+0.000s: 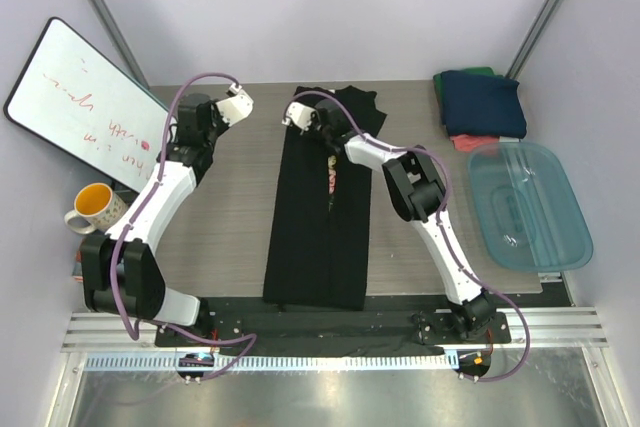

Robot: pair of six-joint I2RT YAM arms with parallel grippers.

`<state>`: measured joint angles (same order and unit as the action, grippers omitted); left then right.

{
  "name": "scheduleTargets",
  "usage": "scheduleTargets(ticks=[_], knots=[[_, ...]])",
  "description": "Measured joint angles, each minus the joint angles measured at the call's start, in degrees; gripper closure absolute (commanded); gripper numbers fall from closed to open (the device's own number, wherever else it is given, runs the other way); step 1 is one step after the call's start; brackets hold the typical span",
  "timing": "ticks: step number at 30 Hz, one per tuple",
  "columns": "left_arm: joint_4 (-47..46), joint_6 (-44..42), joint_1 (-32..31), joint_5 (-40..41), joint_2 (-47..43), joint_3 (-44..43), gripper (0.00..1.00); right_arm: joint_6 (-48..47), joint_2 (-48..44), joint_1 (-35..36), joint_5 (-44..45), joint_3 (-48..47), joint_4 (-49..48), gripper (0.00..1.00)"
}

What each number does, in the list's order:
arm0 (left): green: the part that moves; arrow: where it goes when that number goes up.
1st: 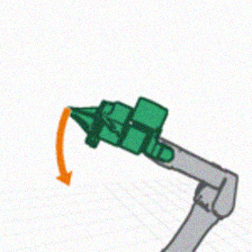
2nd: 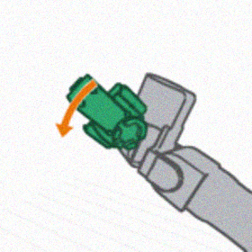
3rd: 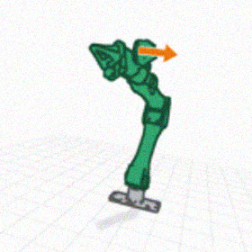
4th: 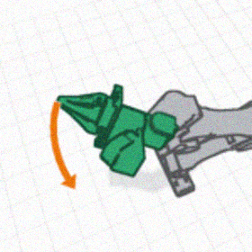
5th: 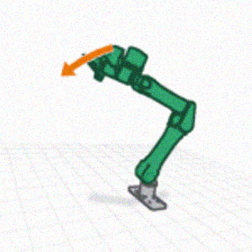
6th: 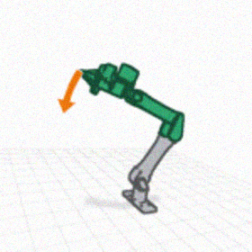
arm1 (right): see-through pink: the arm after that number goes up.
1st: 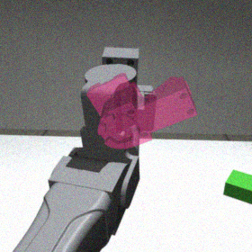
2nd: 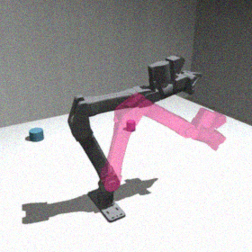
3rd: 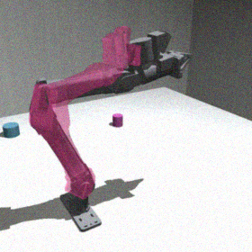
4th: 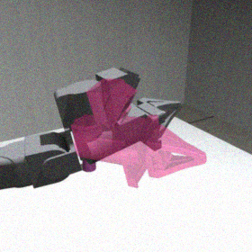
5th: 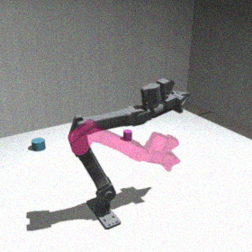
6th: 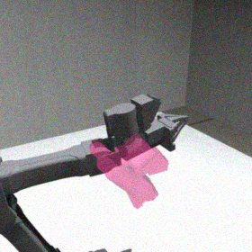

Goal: Fold and stack the t-shirts
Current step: Rotate the tshirt 90 degrees

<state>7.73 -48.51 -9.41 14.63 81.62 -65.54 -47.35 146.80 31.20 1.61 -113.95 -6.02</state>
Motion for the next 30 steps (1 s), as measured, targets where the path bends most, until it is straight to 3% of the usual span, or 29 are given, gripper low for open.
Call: scheduleTargets(ticks=[4, 5, 7, 8, 9, 10, 11, 16, 19, 23, 26, 30], knots=[[-0.9, 0.0, 0.0, 0.4, 0.7, 0.0, 1.0, 0.0, 0.0, 1.9, 1.5, 0.1, -1.0, 0.95], [-1.0, 0.0, 0.0, 0.4, 0.9, 0.0, 1.0, 0.1, 0.0, 2.2, 3.2, 0.2, -1.6, 0.82], [-1.2, 0.0, 0.0, 0.4, 1.0, 0.0, 1.0, 0.8, 0.2, 2.4, 6.4, 0.4, -3.1, 0.69], [-1.4, 0.0, 0.0, 0.4, 1.0, 0.0, 0.99, 1.1, 0.3, 2.2, 8.3, 0.4, -4.0, 0.57], [-1.5, 0.1, 0.0, 0.4, 1.1, 0.0, 0.94, 1.3, 0.3, 1.9, 10.0, 0.4, -4.8, 0.53], [-1.6, 0.1, 0.0, 0.3, 1.2, 0.0, 0.78, 1.7, 0.3, 1.4, 11.4, 0.4, -5.9, 0.48], [-1.7, 0.1, 0.0, 0.3, 1.3, 0.0, 0.71, 1.7, 0.2, 0.7, 12.7, 0.4, -7.0, 0.41], [-2.1, -0.5, 0.0, -2.4, 1.7, 1.3, 0.45, 3.4, -3.8, -3.4, 15.4, 2.8, -8.0, 0.22], [-2.4, -2.8, 0.1, -7.7, 1.6, 3.4, 0.34, 3.2, -12.5, -5.9, 12.6, 9.7, -5.0, 0.14], [-1.0, -9.4, 0.0, -19.3, -1.5, 9.6, 0.23, -3.4, -32.8, -8.1, 3.0, 26.3, 0.2, 0.03], [2.2, -16.0, -0.1, -28.4, -6.2, 14.6, 0.14, -10.3, -48.2, -9.1, -7.1, 36.1, 8.5, 0.0], [7.1, -25.2, -0.3, -40.6, -14.6, 20.7, 0.11, -22.4, -61.9, -10.8, -17.8, 45.8, 21.8, 0.0]])
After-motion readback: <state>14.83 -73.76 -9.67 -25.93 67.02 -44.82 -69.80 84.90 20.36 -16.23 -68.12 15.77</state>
